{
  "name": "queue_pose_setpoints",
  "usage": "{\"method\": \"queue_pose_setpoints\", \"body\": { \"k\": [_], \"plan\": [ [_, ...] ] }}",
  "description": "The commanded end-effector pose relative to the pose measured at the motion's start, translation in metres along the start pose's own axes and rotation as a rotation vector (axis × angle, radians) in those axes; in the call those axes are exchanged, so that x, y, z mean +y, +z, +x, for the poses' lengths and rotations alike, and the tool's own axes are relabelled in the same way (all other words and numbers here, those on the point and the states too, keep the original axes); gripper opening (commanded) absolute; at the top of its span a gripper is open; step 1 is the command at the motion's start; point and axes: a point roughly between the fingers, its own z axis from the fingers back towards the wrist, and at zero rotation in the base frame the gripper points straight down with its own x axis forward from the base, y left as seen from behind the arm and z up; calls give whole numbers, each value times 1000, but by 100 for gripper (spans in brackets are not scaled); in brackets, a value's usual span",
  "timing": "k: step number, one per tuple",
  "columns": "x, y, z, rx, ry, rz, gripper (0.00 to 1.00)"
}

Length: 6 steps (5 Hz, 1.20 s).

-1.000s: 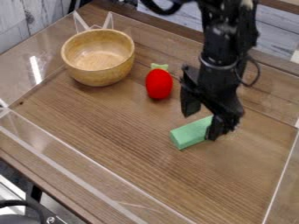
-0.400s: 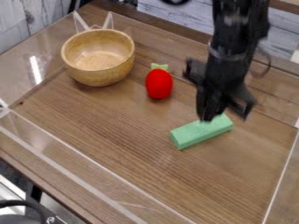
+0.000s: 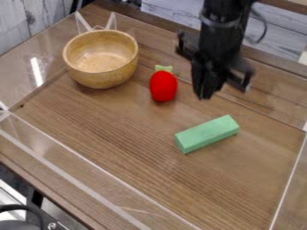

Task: Put the green block in the brown bowl

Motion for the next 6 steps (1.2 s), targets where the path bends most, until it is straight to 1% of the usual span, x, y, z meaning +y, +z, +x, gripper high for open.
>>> {"method": "queue_pose_setpoints", "body": {
  "k": [1,2,3,4,5,6],
  "plan": [
    [-7,-14,5,-26,-64,-7,100],
    [-7,-25,8,-19,-94,-13,0],
    [-7,-35,10,-9,-121,-19,0],
    [-8,-7,20,-48,-94,-10,0],
    [-8,26,29,-94,-64,2,0],
    [-11,13,28,-73,-82,-6,100]
  ]
}}
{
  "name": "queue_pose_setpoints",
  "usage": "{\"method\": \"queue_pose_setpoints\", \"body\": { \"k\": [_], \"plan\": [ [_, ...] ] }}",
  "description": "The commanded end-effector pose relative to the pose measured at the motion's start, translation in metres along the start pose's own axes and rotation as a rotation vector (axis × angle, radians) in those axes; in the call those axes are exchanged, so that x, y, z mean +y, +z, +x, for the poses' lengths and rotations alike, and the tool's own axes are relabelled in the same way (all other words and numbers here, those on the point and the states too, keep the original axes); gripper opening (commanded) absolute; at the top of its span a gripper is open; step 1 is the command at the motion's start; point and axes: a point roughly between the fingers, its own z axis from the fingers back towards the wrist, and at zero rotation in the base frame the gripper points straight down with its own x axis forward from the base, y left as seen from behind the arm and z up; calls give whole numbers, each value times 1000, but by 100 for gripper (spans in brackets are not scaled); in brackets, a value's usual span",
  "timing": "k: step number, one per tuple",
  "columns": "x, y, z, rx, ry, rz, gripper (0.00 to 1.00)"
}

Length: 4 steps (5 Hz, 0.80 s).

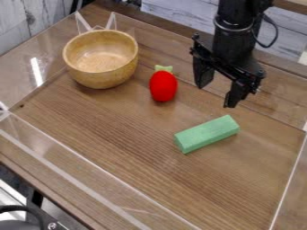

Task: Put the green block in the brown bowl

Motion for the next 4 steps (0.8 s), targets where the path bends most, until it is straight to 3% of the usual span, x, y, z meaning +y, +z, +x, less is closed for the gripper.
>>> {"method": "queue_pose_setpoints", "body": {
  "k": [1,2,4],
  "plan": [
    [-5,-1,-1,-15,-12,-18,100],
    [-9,-16,-10,12,-43,-40,100],
    [-12,-45,-8,49,-238,-97,100]
  ]
}}
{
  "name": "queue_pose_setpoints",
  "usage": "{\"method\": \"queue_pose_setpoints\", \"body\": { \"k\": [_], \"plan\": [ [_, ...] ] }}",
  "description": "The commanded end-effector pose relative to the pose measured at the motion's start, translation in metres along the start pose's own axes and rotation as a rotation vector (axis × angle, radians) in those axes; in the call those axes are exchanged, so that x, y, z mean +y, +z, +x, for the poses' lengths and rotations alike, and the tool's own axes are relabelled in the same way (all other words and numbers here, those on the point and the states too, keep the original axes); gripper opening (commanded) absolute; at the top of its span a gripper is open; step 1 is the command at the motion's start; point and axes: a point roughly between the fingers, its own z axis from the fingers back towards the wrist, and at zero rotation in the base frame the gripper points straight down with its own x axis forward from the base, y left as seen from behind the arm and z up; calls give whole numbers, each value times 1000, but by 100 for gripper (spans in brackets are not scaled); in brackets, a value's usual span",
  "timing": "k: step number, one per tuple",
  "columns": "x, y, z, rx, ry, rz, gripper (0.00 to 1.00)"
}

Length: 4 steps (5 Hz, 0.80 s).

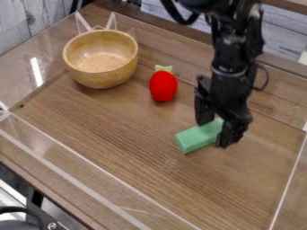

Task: Put the green block in the brown bowl

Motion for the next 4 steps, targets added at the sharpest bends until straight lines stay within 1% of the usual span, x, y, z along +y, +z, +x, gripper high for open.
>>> {"method": "queue_pose_setpoints", "body": {
  "k": [1,2,3,4],
  "plan": [
    [-2,-1,4,-34,-28,-3,100],
    [-8,-12,-2,-14,-45,-20,100],
    [-9,-8,-6,5,-42,-36,100],
    [-10,-5,-8,24,-35,-43,100]
  ]
}}
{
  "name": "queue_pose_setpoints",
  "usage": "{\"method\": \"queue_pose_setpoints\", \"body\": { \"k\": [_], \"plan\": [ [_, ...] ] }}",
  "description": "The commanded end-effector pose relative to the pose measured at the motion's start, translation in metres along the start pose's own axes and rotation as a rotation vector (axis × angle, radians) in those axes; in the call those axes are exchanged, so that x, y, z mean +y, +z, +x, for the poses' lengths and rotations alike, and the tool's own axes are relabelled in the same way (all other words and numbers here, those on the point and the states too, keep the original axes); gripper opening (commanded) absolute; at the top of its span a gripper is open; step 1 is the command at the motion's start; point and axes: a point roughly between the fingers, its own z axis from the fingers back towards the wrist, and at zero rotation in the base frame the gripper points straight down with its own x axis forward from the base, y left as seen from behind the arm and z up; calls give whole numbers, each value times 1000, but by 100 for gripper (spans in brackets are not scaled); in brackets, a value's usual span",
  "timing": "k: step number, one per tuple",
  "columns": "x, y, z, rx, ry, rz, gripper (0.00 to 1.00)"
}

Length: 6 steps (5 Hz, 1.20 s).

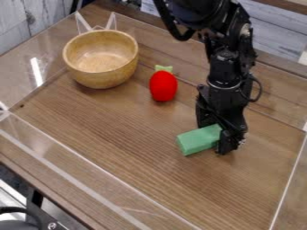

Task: Put the green block in the brown bowl

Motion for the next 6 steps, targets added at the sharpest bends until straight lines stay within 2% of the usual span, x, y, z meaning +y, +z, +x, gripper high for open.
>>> {"method": "queue_pose_setpoints", "body": {
  "k": [1,2,3,5,6],
  "plan": [
    [-1,15,6,-23,8,6,100],
    [-4,15,7,-6,14,-1,100],
    [4,15,1,1,56,-7,0],
    [17,16,-12,-1,145,-10,0],
    [13,16,-15,12,62,-8,0]
  ]
}}
